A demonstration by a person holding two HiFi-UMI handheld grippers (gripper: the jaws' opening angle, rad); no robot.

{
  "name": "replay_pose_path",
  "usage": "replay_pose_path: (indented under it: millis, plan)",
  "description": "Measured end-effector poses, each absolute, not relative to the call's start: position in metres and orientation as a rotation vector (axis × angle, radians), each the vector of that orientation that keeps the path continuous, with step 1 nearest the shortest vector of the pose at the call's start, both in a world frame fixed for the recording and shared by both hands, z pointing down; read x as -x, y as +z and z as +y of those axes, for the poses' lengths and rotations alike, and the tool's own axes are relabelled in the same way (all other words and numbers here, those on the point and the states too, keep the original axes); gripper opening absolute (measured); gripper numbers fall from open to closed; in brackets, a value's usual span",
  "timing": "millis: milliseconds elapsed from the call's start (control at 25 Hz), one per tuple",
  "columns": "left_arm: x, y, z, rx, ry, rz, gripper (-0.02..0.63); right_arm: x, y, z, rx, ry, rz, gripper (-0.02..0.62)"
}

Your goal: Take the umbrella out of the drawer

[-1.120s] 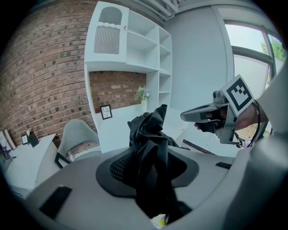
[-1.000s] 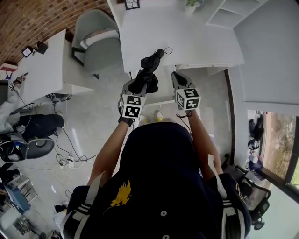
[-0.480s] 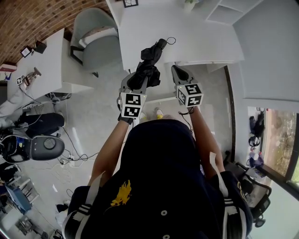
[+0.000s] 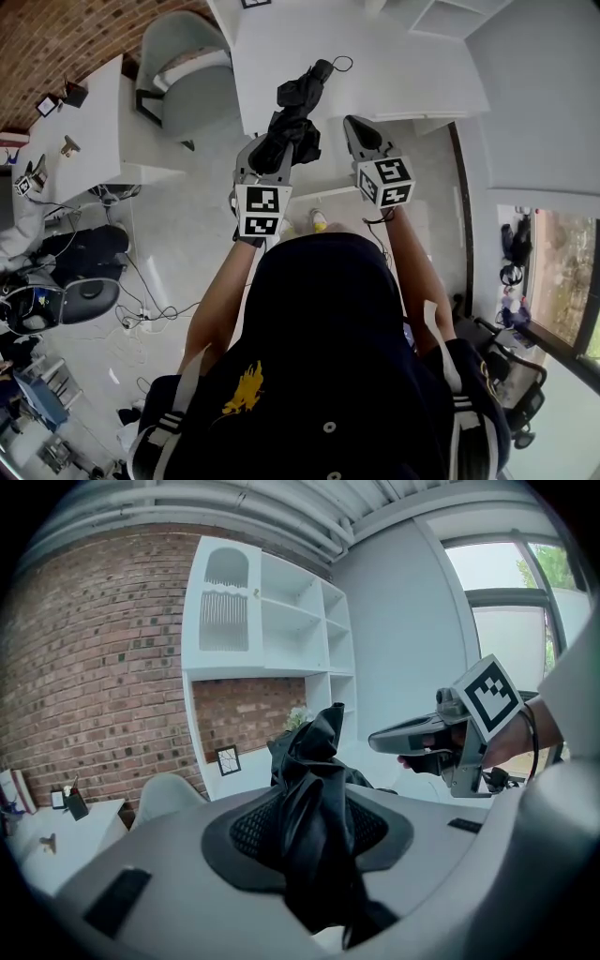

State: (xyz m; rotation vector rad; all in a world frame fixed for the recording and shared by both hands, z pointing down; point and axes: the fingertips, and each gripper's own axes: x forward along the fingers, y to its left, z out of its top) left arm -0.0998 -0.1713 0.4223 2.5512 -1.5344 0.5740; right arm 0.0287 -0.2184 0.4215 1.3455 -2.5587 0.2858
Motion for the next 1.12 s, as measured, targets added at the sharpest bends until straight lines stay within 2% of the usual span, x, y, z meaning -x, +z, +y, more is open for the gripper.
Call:
replay_pose_path:
  millis: [1120]
  plan:
    - [0.137, 0.348, -0.188, -2.575, 0.343, -1.739, 0.147, -0.025, 0.357, -0.225, -1.441, 0.121, -2.635, 0.023]
